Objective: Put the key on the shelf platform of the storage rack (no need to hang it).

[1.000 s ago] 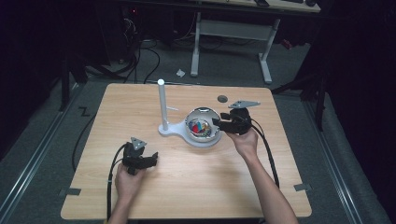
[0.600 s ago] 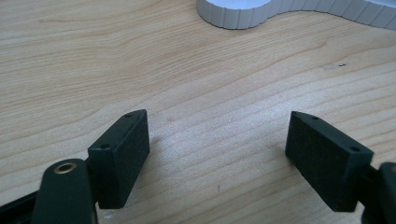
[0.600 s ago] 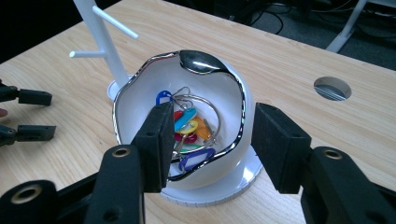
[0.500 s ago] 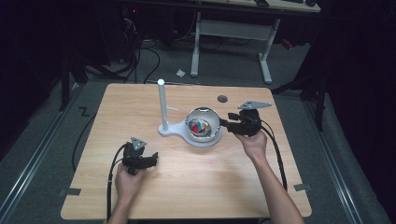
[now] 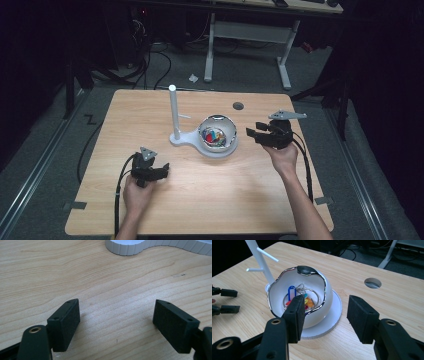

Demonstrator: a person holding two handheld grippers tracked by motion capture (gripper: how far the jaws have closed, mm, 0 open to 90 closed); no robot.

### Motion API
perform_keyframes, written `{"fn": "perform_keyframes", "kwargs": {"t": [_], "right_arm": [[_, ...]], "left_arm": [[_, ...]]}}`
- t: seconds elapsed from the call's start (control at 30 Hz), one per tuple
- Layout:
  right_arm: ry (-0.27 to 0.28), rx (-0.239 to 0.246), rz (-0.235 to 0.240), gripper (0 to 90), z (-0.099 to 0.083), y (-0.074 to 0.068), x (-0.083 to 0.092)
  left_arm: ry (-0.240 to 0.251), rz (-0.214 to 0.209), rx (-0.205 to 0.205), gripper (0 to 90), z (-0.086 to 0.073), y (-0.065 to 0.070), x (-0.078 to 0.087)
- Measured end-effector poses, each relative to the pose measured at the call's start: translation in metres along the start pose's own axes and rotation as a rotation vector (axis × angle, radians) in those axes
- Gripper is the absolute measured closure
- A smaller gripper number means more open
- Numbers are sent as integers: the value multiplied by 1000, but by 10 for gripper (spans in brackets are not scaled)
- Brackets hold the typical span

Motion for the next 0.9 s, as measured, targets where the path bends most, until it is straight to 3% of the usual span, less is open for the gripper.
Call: {"fn": "perform_keyframes", "kwargs": {"t": [0.57,0.9], "right_arm": [[4,5,-7,499,-5,0,25],[11,-19,-20,498,-15,5,42]], "left_arm": [[0,0,0,221,0,0,0],[0,0,0,221,0,0,0]]}}
Point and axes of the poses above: each handheld gripper's, and its own axes: x roughly backward along the jaws, z roughly out of its top, y roughly to its right, the point moved 7 cm from there along -x, roughly forward along the jaws, and after that the axes turned 7 degrees about x, right-handed, at the moved point
